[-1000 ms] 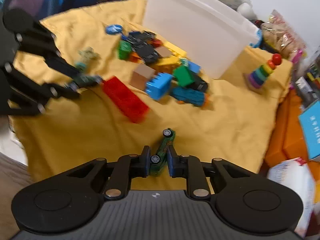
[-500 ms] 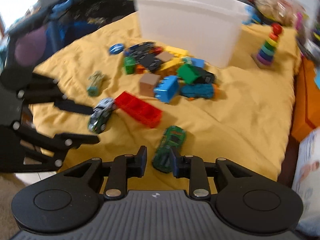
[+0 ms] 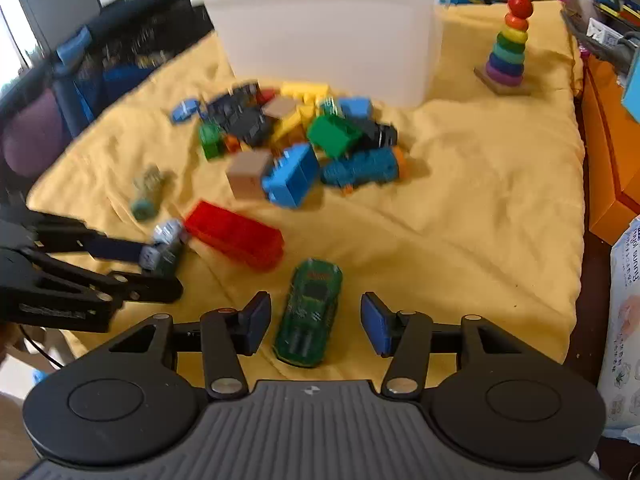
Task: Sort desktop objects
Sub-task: 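Lift both cars over the white bin and open both tools to drop them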
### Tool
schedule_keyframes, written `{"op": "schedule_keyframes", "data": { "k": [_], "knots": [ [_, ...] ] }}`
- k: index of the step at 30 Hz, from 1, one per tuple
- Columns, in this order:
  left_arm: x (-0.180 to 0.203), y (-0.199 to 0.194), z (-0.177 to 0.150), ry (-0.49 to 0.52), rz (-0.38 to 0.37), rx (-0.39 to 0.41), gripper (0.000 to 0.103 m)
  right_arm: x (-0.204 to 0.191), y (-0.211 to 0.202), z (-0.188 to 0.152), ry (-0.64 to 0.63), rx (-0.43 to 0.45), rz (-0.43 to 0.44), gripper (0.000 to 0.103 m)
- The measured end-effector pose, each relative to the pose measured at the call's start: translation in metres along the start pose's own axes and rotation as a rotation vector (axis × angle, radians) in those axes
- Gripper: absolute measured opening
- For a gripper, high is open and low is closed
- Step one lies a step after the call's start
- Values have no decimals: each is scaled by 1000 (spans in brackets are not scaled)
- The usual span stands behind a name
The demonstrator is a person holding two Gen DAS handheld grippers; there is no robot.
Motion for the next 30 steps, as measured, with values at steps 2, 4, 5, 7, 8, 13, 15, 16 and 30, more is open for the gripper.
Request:
{"op": "schedule_keyframes", "data": {
  "k": [2,4,5,7,8,13,15,16,30],
  "knots": [
    [-1,0,2,22,31,1,35,2,7,-5,-14,-20,8,49],
    [-2,-1,2,33,26,-9,33,3,4,-8,-60,-7,5,33],
    [-2,-3,3,38,13,-12,33,3,2,-9,-73,-5,9,33],
    [-3,-14,7,36,-15,12,33,5,0,-10,-65,-5,22,33],
    [-4,-20,11,38,-15,28,33,6,-3,-10,-61,-4,24,33],
    [-24,-60,67,5,-20,186,33,14,-25,14,-47,81,-5,33],
    [-30,-74,101,28,-18,260,33,15,-36,36,-43,138,-14,33],
    [-34,-79,121,50,-12,298,33,15,-41,51,-43,177,-25,33],
    [-89,-13,254,65,48,376,33,26,-9,232,169,390,-88,34]
  ]
}}
Point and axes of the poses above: each gripper's, at about its wrist camera, not at the fingertips, and y roughly the way its jaws point, x to its right, z to its top, the point moved 4 cm from there along y, roughly the way its jaws point
